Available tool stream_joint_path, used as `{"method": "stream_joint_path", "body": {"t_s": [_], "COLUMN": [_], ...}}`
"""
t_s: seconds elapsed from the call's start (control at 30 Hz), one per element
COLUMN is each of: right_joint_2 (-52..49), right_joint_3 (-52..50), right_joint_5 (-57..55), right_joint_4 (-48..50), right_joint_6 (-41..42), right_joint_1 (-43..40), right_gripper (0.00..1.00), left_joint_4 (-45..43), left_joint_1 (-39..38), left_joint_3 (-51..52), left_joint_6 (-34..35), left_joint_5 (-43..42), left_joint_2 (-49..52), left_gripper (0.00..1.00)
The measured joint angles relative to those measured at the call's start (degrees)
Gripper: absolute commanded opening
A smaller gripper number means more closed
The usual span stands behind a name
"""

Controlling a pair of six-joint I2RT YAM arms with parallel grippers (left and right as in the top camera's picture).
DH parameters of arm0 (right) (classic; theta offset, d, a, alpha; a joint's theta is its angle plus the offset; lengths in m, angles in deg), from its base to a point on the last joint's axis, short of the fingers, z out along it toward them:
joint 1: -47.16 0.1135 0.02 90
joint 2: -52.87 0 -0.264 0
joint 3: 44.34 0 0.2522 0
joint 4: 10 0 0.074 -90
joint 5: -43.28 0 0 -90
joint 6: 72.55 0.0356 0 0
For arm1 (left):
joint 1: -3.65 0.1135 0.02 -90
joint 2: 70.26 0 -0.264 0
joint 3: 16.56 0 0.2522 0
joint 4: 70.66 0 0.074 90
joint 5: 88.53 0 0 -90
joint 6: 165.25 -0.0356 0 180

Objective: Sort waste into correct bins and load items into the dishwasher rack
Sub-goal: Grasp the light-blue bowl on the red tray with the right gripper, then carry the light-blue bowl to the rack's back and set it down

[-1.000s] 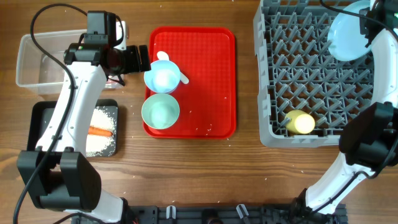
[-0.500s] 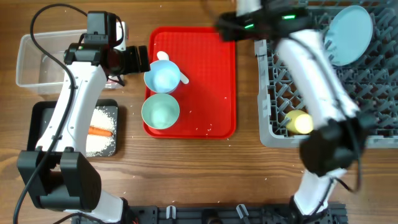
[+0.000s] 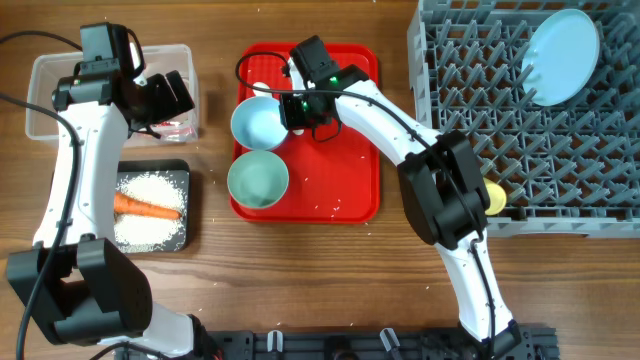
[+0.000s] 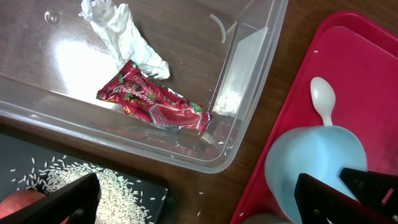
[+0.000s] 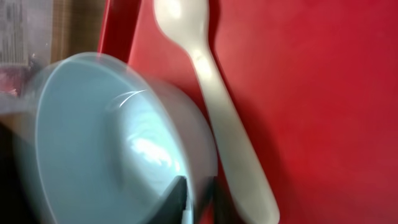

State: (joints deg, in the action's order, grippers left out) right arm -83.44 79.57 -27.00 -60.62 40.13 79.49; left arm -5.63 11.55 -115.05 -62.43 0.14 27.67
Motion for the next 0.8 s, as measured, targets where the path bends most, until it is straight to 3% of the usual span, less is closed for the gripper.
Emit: {"method": "stream_joint_path", "body": {"t_s": [0.2, 0.3, 0.4, 0.5, 0.63, 0.8], "right_joint_2": [0.2, 6.0, 20.2, 32.0, 29.8, 18.6], "right_joint_3": [0.3, 0.3, 0.6, 2.4, 2.3, 1.7], "right_joint_5": [-2.3, -9.7, -22.8, -45.1, -65.7, -76.5], "right_joint_4": [0.1, -2.1, -4.7, -5.5, -4.4, -0.7], "right_joint_6": [-0.4, -3.8, -7.9, -15.1, -24.5, -32.3], "right_joint_1": [-0.5, -4.0, -10.2, -16.3, -20.4, -23.6], "right_gripper": [0.04, 0.04, 0.04, 0.04, 0.04, 0.04], "left_joint_4": [0.0, 0.0, 0.0, 0.0, 0.0, 0.0], "left_joint_1": [0.0, 0.0, 0.0, 0.0, 0.0, 0.0], "left_joint_3": [0.0, 0.0, 0.0, 0.0, 0.0, 0.0], "left_joint_6": [0.0, 0.0, 0.0, 0.0, 0.0, 0.0], "left_joint_5": [0.0, 0.0, 0.0, 0.0, 0.0, 0.0], "left_joint_2": [0.0, 0.0, 0.0, 0.0, 0.0, 0.0], "left_gripper": [1.0, 1.0, 1.0, 1.0, 1.0, 1.0]}}
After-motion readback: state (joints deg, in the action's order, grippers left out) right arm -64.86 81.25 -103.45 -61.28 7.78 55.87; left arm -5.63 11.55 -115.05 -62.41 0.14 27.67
